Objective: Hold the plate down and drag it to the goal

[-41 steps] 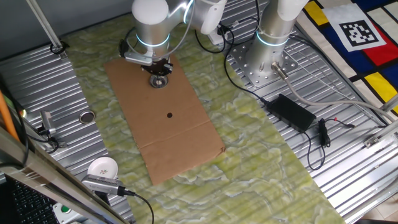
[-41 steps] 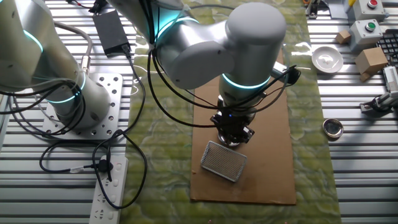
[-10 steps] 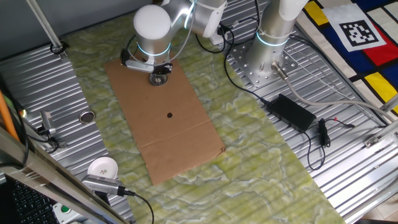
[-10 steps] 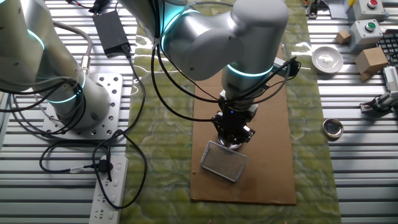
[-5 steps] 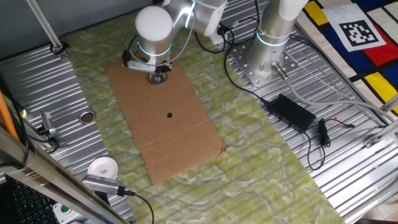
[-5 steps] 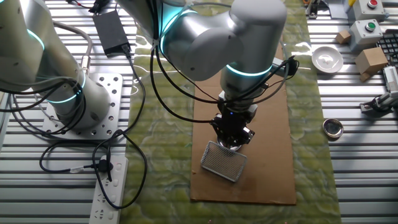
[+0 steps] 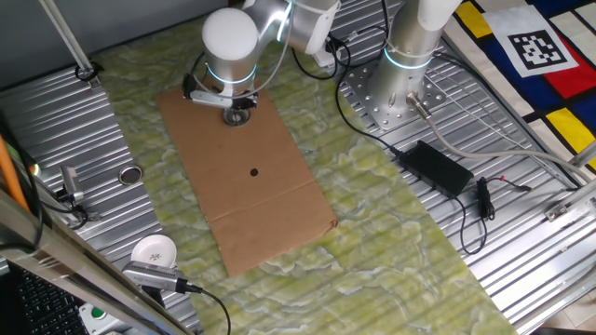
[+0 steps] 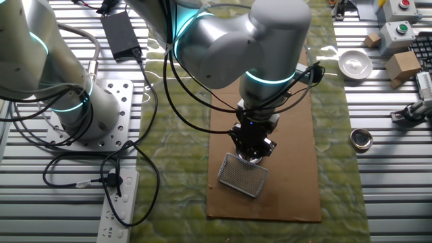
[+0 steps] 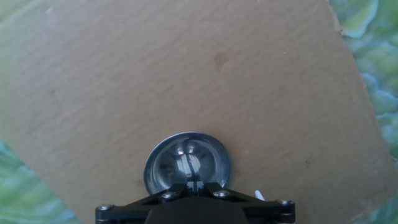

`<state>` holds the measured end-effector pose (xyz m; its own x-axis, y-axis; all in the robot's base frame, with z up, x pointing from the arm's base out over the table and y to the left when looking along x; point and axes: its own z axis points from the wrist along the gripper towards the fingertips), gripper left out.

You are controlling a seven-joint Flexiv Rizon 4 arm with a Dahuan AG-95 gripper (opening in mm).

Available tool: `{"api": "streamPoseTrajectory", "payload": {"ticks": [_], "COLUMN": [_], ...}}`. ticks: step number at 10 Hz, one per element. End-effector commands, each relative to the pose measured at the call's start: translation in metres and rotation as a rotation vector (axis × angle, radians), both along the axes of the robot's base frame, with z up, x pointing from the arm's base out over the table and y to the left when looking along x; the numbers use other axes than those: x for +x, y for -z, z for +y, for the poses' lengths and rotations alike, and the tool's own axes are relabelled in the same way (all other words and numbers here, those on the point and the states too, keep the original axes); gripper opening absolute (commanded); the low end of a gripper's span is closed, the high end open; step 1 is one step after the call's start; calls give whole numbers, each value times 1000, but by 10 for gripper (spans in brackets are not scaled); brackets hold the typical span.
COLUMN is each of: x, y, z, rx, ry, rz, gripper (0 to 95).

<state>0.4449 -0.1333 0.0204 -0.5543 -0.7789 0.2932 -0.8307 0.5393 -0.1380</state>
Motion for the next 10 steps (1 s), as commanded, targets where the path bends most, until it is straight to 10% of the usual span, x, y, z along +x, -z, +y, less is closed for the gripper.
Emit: {"api": "streamPoseTrajectory", "payload": {"ticks": [1, 10], "x": [-1, -8], "y": [0, 2], "z": [0, -12], "rx": [-3, -32], "ry": [-4, -47], "rz": [2, 15], "gripper": [0, 0]}}
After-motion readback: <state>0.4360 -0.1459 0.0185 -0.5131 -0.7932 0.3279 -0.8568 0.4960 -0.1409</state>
